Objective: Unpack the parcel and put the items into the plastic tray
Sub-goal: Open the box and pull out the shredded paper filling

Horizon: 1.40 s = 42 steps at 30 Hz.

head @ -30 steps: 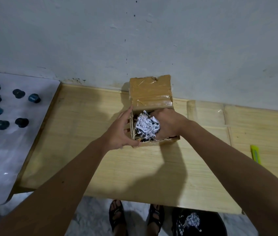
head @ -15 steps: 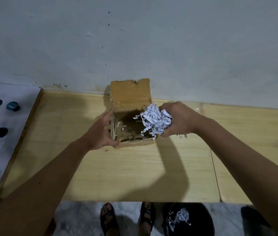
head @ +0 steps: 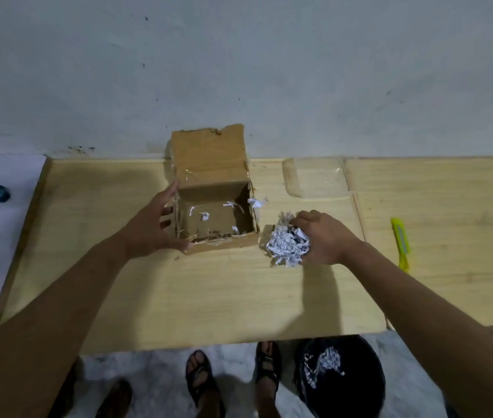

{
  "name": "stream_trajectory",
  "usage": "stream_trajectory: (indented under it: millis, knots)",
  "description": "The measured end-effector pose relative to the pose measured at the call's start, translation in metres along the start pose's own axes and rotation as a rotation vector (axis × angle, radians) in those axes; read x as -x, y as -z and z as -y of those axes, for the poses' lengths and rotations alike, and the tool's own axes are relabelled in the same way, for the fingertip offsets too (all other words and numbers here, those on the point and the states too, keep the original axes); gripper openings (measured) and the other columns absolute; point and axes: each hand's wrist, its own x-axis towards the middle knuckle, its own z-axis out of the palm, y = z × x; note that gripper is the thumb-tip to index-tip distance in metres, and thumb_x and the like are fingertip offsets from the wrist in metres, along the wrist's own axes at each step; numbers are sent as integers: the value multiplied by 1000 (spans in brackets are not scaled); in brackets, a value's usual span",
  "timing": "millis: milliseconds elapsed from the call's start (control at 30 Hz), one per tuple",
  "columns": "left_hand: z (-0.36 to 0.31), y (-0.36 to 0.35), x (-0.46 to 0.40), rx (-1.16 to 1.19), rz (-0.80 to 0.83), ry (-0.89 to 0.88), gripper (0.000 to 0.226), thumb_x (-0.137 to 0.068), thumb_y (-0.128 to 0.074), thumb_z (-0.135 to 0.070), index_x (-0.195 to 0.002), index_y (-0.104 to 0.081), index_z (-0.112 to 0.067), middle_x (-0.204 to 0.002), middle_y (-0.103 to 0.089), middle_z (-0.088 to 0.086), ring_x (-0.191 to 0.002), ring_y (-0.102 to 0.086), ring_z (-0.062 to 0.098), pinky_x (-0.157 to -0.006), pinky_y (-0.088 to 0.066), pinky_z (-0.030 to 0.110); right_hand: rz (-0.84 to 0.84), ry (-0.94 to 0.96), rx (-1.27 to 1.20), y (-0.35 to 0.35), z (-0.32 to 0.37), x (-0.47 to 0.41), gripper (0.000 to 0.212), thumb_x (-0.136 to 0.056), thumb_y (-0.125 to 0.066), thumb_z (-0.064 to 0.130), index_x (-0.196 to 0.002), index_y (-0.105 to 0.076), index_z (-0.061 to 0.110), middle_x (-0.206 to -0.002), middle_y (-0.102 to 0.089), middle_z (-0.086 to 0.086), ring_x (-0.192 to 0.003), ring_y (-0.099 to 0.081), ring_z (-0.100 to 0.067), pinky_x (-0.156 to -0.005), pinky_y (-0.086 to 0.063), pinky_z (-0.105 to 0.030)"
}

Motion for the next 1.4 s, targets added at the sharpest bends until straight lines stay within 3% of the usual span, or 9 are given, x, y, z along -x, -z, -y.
stream_trajectory:
  millis: [100, 267, 433, 633, 833, 967, 1100, 1267, 1400]
  knots:
    - [-1, -1, 1, -16, -10, -12, 145, -27, -105, -57, -142, -21, -77, -168, -29, -18, -144, -49, 19, -111, -50, 41, -48, 24, 36, -10, -1, 3, 94, -59, -58, 71, -137, -62, 18, -126, -63, -4, -108, -58, -32, -88, -51, -43]
    - [-1, 0, 1, -58, -14, 7, 157, -33, -106, -47, -160, -15, -57, -169, -27, -18, -145, -48, 20, -116, -47, 46, -43, 14, -2, 1, -4, 5, 89, -60, -83, 44, -144, -58, 24, -131, -52, -3, -119, -44, -28, -94, -44, -43]
    - [-1, 1, 2, -87, -18, 18, 153, -40, -106, -39, -161, -14, -56, -169, -28, -22, -144, -49, 21, -116, -47, 52, 4, -8, -161, 26, -3, 4, 91, -68, -91, 43, -147, -54, 17, -131, -55, 0, -119, -48, -23, -97, -41, -34]
    - [-4, 1, 4, -100, -20, 29, 153, -42, -107, -40, -161, -13, -56, -169, -27, -23, -143, -49, 21, -113, -50, 53, -52, -2, -251, 42, -3, 15, 58, -79, -86, 36, -131, -69, 15, -118, -49, 7, -89, -62, -14, -86, -53, -34]
    - [-5, -1, 3, -100, -23, 22, 153, -41, -105, -39, -162, -12, -56, -170, -26, -21, -143, -50, 22, -113, -50, 52, -334, 55, -247, 42, -1, 14, 17, -96, -68, 16, -109, -80, 15, -99, -69, 3, -84, -67, -16, -79, -54, -33]
    - [-7, -2, 3, -103, -12, 16, 154, -42, -104, -37, -163, -11, -51, -170, -26, -20, -143, -48, 24, -116, -47, 50, -429, -8, -363, 44, 9, 8, 15, -88, -78, 5, -97, -81, 17, -92, -73, 5, -74, -68, -11, -75, -58, -27]
    - [-8, -3, 4, -97, -9, 10, 153, -45, -103, -33, -165, -9, -46, -170, -25, -21, -144, -48, 23, -117, -46, 45, -397, -71, -422, 46, 16, 1, 15, -81, -86, 10, -91, -82, 19, -85, -73, 8, -71, -66, -3, -69, -51, -16]
    - [-7, -3, 5, -88, -17, 40, 153, -43, -105, -34, -163, -11, -53, -170, -24, -21, -141, -49, 25, -114, -49, 53, -334, -27, -479, 42, 17, 2, 29, -80, -85, 5, -106, -79, 16, -98, -74, 8, -85, -68, 5, -77, -58, -15]
    - [-7, -4, 6, -83, -26, 39, 152, -42, -103, -34, -162, -12, -54, -170, -25, -19, -141, -48, 26, -113, -49, 53, -393, -92, -679, 43, 30, -4, 23, -82, -85, 11, -104, -80, 16, -101, -78, 9, -90, -72, 5, -86, -55, -10]
